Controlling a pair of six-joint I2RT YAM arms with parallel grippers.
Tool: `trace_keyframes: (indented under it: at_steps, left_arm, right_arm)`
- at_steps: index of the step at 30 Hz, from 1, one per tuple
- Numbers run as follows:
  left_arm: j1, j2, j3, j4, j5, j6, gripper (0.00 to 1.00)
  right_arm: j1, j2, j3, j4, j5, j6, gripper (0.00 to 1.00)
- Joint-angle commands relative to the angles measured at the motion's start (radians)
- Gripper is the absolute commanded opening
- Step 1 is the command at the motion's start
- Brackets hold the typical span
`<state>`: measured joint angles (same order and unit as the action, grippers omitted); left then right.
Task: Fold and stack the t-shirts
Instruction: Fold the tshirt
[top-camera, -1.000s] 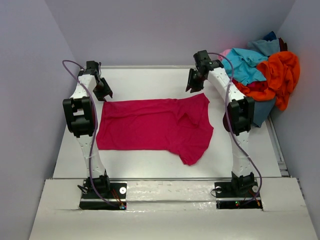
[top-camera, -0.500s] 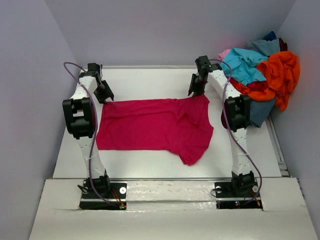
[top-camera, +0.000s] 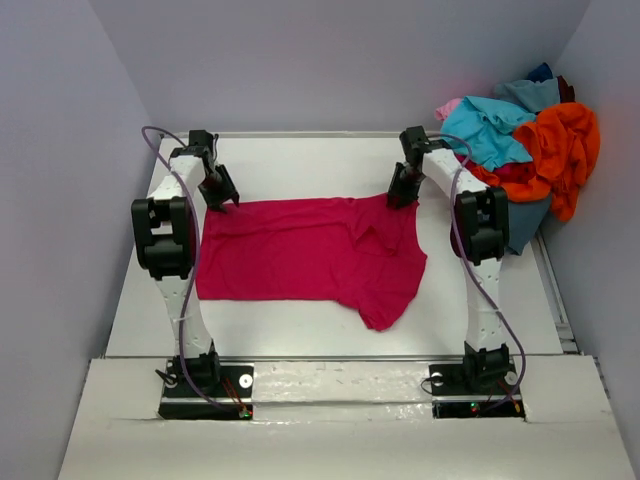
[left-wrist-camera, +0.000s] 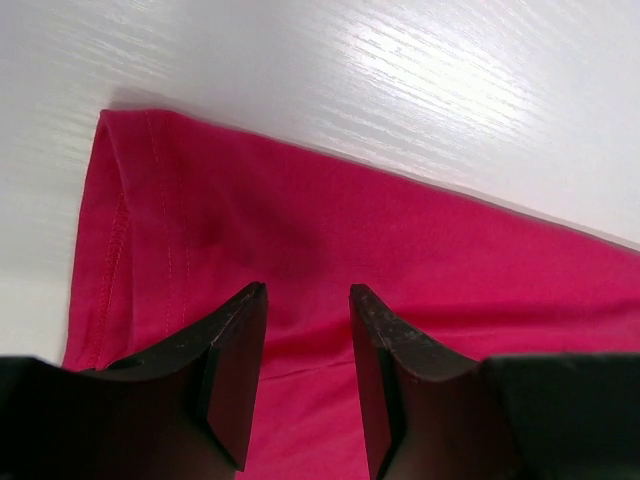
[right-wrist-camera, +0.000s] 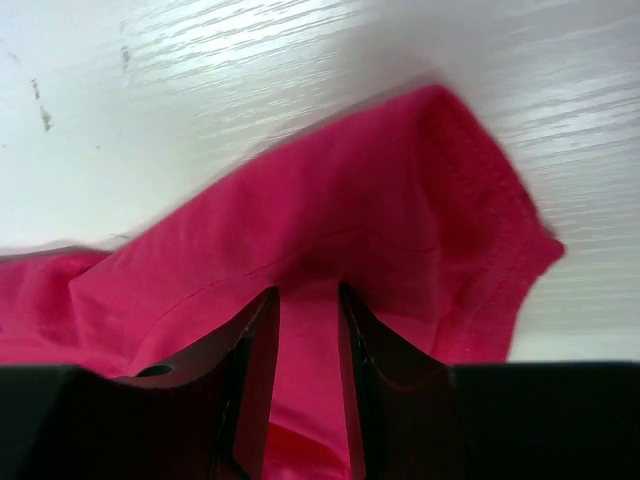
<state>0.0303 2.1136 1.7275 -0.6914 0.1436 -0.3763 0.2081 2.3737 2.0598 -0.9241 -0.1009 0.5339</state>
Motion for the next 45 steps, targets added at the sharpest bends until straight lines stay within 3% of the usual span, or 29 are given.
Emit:
trace_keyframes:
  at_steps: [1,13,31,45]
  left_arm:
    - [0.006,-0.012,0.027,-0.011,0.004,-0.004,0.50]
    - [0.006,0.095,0.112,-0.031,0.047,-0.023,0.50]
    - [0.036,0.135,0.119,-0.043,0.016,-0.018,0.52]
    - [0.065,0.197,0.202,-0.077,0.017,-0.007,0.52]
  right_arm:
    - [-0.019,-0.061,-0.020,0.050,0.010,0.020,0.35]
    - [-0.059,0.002,0.095,-0.002,-0.026,-0.009,0.36]
    - [-0.087,-0.004,0.049,0.013,-0.069,-0.035,0.37]
    - [-0.105,0.176,0.311,-0.107,-0.086,-0.041,0.38]
